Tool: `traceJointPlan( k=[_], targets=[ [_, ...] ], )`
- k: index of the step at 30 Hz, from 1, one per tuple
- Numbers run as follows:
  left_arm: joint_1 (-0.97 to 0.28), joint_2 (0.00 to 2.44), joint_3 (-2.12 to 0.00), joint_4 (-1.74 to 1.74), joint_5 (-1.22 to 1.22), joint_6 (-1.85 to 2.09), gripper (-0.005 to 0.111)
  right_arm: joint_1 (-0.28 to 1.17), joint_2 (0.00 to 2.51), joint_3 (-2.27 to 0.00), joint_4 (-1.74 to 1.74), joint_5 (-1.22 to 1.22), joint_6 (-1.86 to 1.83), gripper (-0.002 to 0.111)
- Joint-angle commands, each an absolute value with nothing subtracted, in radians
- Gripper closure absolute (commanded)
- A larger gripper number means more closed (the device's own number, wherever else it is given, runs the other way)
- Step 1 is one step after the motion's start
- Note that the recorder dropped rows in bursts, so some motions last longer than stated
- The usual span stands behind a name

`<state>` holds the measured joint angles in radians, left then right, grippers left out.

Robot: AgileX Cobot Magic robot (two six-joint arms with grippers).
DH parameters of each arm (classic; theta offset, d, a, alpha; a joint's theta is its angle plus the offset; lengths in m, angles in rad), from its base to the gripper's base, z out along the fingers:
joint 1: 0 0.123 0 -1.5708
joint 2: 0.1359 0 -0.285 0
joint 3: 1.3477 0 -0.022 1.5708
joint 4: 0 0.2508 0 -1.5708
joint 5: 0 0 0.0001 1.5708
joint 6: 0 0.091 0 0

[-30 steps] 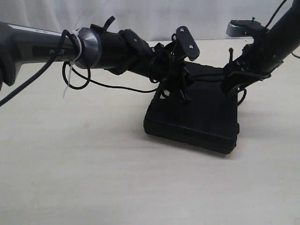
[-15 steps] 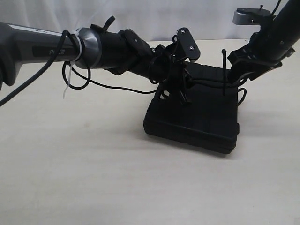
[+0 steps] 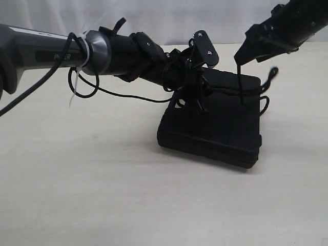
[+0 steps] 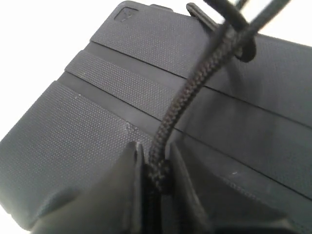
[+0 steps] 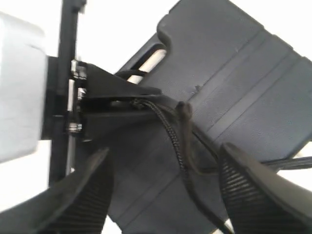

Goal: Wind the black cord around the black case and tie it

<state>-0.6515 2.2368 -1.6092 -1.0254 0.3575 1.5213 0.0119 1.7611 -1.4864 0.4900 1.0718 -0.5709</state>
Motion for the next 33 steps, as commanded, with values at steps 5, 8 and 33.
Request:
traceJointPlan(
  k=[5,8,33],
  targets=[
    [-0.654,2.226,-1.607,-1.025,0.375,1.520,0.107,0.049,1.766,-1.471,0.412,0.981,-0.550,0.049],
    [-0.654,2.226,-1.607,-1.028,0.364,1.520,0.107,0.049,1.778,-1.471,0.410,0.978,-0.534,0.049],
    [-0.654,2.226,-1.607,-1.028,0.371,1.520,0.107,0.049,1.728,-1.471,0.388,0.862,-0.543,0.104]
  ],
)
